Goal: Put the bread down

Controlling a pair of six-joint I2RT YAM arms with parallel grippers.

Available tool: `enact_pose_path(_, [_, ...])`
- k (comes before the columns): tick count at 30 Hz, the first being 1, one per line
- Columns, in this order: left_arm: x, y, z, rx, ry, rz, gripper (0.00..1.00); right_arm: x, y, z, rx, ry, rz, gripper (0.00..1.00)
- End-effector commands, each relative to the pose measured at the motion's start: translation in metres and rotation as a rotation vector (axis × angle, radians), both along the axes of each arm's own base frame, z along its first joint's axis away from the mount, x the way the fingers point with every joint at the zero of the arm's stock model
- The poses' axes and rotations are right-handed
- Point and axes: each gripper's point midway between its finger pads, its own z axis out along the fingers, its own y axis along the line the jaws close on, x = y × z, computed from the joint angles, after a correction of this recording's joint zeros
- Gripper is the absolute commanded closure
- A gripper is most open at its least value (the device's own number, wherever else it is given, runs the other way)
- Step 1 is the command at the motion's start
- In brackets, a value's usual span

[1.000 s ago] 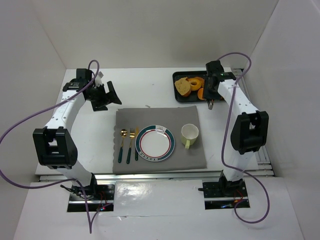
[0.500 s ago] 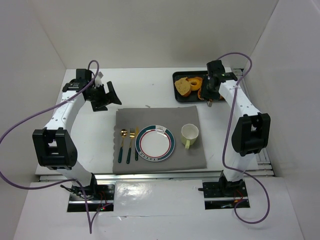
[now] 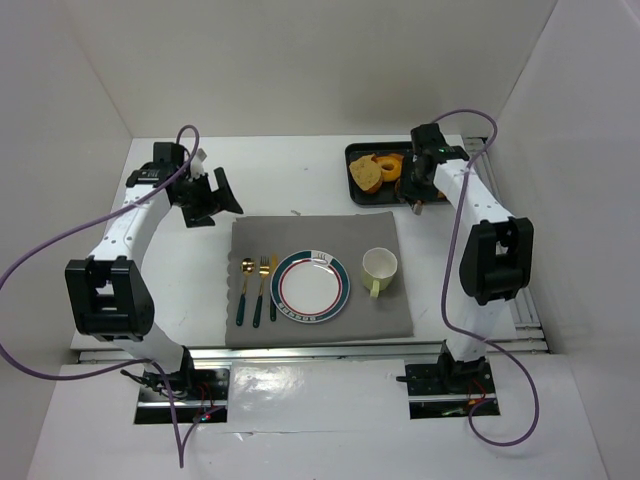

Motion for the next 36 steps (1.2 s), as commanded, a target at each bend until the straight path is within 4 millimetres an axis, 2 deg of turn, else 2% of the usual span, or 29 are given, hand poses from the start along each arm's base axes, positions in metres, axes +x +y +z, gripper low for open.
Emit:
enact_pose_path(1, [0.001, 0.002, 0.017, -0.002, -0.064, 0.009, 0.01, 0.023, 0.004, 0.003, 0.023, -0.078, 0.017, 0.44])
enact_pose_path(3, [0.003, 0.002, 0.018, -0.002, -0.073, 0.009, 0.01, 0.025, 0.006, 0.001, 0.032, -0.075, 0.023, 0.44])
enact_pose_path(6, [0.003, 0.002, 0.021, -0.002, -0.082, 0.009, 0.01, 0.028, 0.007, 0.005, 0.033, -0.086, 0.023, 0.52])
enact_pose_path(7, [0.003, 0.004, 0.024, 0.009, -0.091, 0.016, 0.01, 0.027, 0.007, 0.009, 0.034, -0.095, 0.023, 0.52])
enact_pose_path(9, [0.002, 0.005, 0.027, 0.017, -0.101, 0.021, 0.01, 0.026, 0.007, 0.023, 0.043, -0.127, 0.016, 0.59])
enact_pose_path(14, [0.000, 0.007, 0.028, 0.026, -0.101, 0.027, 0.01, 0.013, 0.004, 0.072, 0.045, -0.206, 0.012, 0.61])
enact_pose_path(15, [0.000, 0.007, 0.028, 0.026, -0.101, 0.027, 0.01, 0.009, 0.008, 0.077, 0.047, -0.208, 0.022, 0.61])
enact_pose_path(16, [0.001, 0.007, 0.032, 0.026, -0.110, 0.027, 0.01, 0.005, 0.013, 0.098, 0.046, -0.248, 0.049, 0.61])
enact_pose_path(17, [0.002, 0.007, 0.032, 0.026, -0.110, 0.027, 0.01, 0.000, 0.020, 0.105, 0.058, -0.256, 0.069, 0.61])
enact_pose_path(18, [0.004, 0.007, 0.036, 0.026, -0.122, 0.027, 0.01, -0.010, 0.033, 0.107, 0.062, -0.237, 0.111, 0.61])
enact_pose_path(19, [0.003, 0.009, 0.039, 0.035, -0.133, 0.034, 0.01, -0.019, 0.043, 0.121, 0.076, -0.263, 0.154, 0.61])
enact_pose_path(20, [0.003, 0.009, 0.039, 0.035, -0.133, 0.034, 0.01, -0.027, 0.056, 0.128, 0.106, -0.267, 0.198, 0.61])
enact_pose_path(21, [0.005, 0.011, 0.042, 0.045, -0.142, 0.041, 0.01, -0.040, 0.081, 0.128, 0.124, -0.262, 0.283, 0.61])
enact_pose_path(24, [0.006, 0.013, 0.048, 0.052, -0.157, 0.057, 0.01, -0.085, 0.128, 0.126, 0.196, -0.222, 0.466, 0.61])
enact_pose_path(25, [0.007, 0.014, 0.051, 0.059, -0.158, 0.062, 0.01, -0.107, 0.153, 0.122, 0.218, -0.193, 0.552, 0.61])
enact_pose_path(28, [0.006, 0.016, 0.054, 0.062, -0.166, 0.076, 0.01, -0.159, 0.186, 0.103, 0.235, -0.107, 0.711, 0.61])
enact_pose_path(32, [0.001, 0.015, 0.061, 0.062, -0.187, 0.077, 0.01, -0.208, 0.200, 0.071, 0.234, 0.017, 0.813, 0.61])
enact_pose_path(36, [-0.003, 0.017, 0.056, 0.070, -0.175, 0.082, 0.01, -0.237, 0.205, 0.047, 0.222, 0.110, 0.863, 0.61])
